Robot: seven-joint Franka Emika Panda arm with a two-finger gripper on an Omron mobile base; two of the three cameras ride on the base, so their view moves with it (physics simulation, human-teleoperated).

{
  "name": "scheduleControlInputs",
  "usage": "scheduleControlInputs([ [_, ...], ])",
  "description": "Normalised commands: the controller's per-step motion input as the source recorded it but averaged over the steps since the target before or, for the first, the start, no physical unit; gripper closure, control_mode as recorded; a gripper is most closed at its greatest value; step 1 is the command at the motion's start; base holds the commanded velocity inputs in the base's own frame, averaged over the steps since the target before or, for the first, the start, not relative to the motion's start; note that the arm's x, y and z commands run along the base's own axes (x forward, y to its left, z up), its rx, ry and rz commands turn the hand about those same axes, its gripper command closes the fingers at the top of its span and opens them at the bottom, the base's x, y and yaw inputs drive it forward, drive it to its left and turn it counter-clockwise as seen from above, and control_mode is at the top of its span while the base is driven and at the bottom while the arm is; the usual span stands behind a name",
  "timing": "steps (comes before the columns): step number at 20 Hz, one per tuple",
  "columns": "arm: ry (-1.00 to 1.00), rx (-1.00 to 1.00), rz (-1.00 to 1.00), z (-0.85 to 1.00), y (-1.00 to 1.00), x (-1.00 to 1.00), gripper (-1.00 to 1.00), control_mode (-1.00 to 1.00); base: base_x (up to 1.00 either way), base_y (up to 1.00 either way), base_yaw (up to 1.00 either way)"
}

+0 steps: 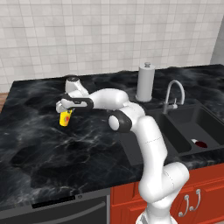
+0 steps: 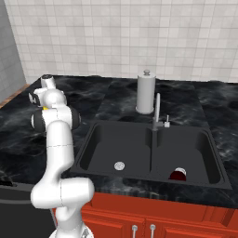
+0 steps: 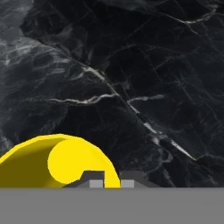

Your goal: Move any existing items from the left basin to the right basin for drying. Then move the cup from the counter to the left basin of the sink for washing.

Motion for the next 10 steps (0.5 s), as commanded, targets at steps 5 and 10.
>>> scheduleControlInputs([
  [5,0.00,0.00,0.00,0.12,0.00,0.00,1.00,-1.00,0.00,0.00,0.00],
  [10,0.01,0.00,-0.02,0.41,-0.10,-0.01,1.00,-1.00,0.00,0.00,0.00],
])
